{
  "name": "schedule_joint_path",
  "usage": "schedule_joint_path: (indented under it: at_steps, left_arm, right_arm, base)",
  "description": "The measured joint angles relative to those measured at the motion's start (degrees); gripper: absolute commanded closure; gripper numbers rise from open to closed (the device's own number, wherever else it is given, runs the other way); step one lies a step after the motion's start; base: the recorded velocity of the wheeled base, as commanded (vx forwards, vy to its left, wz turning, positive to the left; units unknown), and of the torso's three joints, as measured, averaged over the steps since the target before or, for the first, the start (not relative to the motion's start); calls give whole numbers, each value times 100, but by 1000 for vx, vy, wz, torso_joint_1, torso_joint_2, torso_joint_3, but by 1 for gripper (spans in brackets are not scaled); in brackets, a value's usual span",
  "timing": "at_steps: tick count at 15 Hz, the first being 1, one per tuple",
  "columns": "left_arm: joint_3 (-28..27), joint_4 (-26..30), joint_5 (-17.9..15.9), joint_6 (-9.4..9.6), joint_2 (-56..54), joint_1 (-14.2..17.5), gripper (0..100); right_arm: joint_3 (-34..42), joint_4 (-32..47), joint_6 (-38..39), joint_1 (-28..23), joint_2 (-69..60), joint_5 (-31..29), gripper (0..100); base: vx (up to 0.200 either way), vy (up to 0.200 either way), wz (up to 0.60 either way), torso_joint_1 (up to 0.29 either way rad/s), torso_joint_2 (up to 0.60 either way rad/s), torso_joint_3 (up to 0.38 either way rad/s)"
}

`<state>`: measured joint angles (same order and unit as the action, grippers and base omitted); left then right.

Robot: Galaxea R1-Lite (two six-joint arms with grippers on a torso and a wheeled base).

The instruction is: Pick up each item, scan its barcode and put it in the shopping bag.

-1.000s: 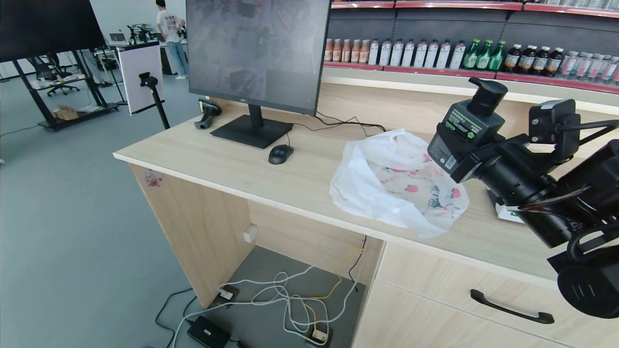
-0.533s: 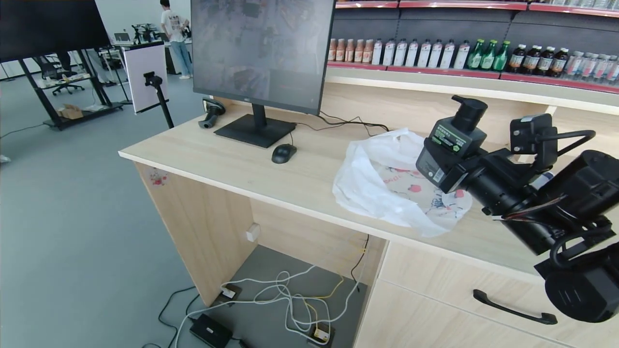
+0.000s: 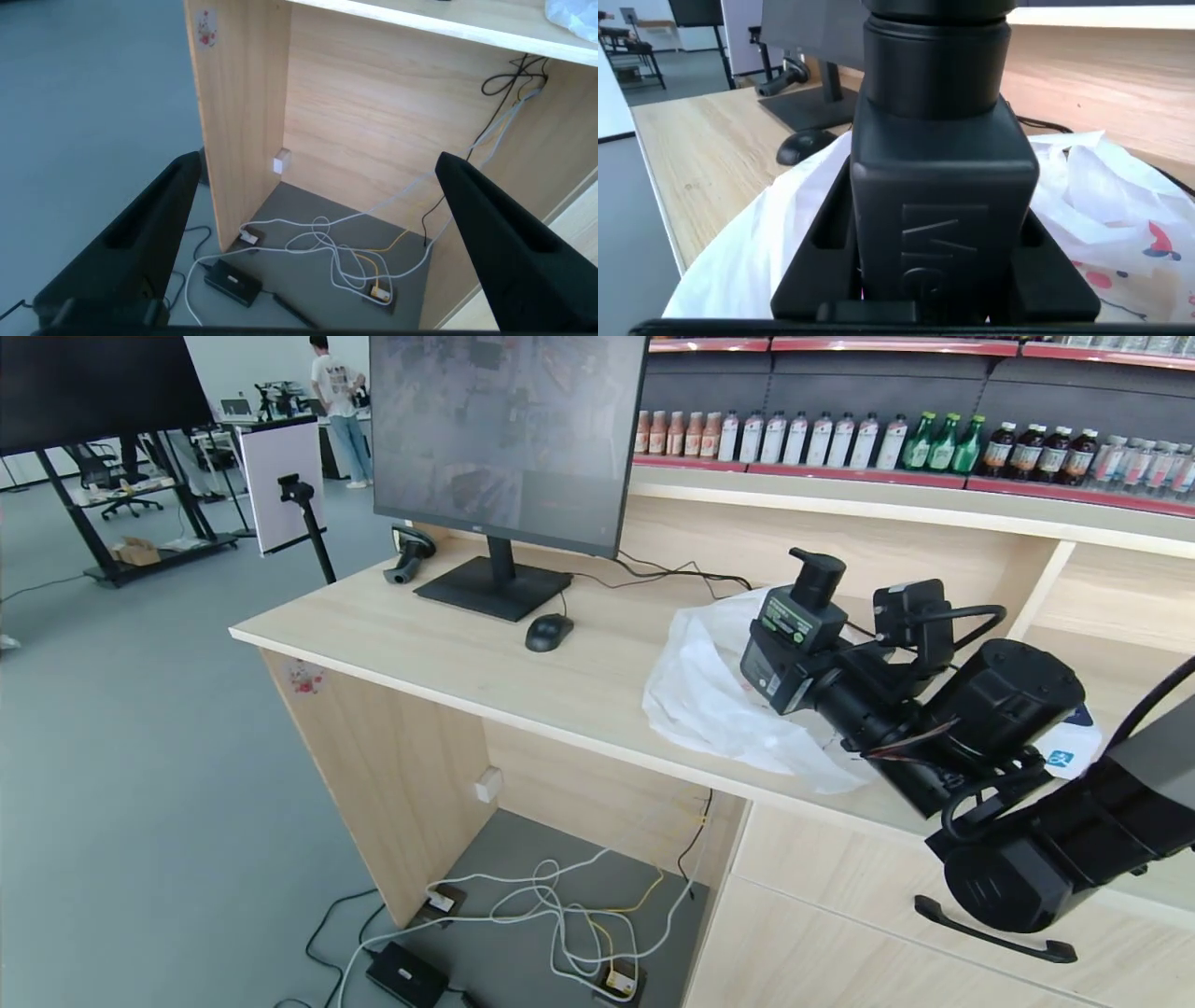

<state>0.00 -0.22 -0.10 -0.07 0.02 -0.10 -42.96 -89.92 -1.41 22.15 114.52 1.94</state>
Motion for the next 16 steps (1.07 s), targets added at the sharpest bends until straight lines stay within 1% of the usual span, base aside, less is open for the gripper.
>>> schedule_joint_path:
  at_steps: [4, 9, 16]
  left_arm:
    - [0, -2, 0, 0, 0, 0, 0]
    - [0, 0, 2, 0, 0, 0, 0]
    - [0, -2, 0, 0, 0, 2, 0]
  right_arm:
    - [-180, 0, 44, -44, 349, -11, 100]
    - [-323, 1, 84, -228, 670, -13, 100]
    - [-251, -16, 101, -228, 897, -11, 100]
  base:
    - [0, 0, 0, 0, 0, 0]
    - [0, 0, 0, 0, 0, 0]
    - [0, 0, 0, 0, 0, 0]
